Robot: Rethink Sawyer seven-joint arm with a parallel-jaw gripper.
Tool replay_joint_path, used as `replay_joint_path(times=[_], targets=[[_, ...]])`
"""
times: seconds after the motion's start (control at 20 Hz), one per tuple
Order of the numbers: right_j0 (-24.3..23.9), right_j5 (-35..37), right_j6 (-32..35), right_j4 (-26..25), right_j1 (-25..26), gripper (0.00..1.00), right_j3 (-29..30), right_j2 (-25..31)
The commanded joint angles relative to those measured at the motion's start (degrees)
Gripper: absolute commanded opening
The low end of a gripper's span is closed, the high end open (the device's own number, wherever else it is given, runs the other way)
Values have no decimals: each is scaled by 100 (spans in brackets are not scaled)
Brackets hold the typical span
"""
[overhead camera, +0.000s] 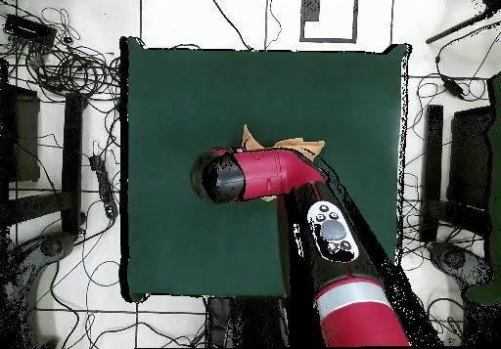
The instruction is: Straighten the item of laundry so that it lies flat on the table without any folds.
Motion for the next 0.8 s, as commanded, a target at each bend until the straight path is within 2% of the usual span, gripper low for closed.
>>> replay_joint_path(times=[0.05,0.7,0.8], targets=[[-101,847,1323,840,-44,100,146,-75],[-152,472,963,895,67,100,50,-246],[-196,106,1067,907,109,100,59,-247]])
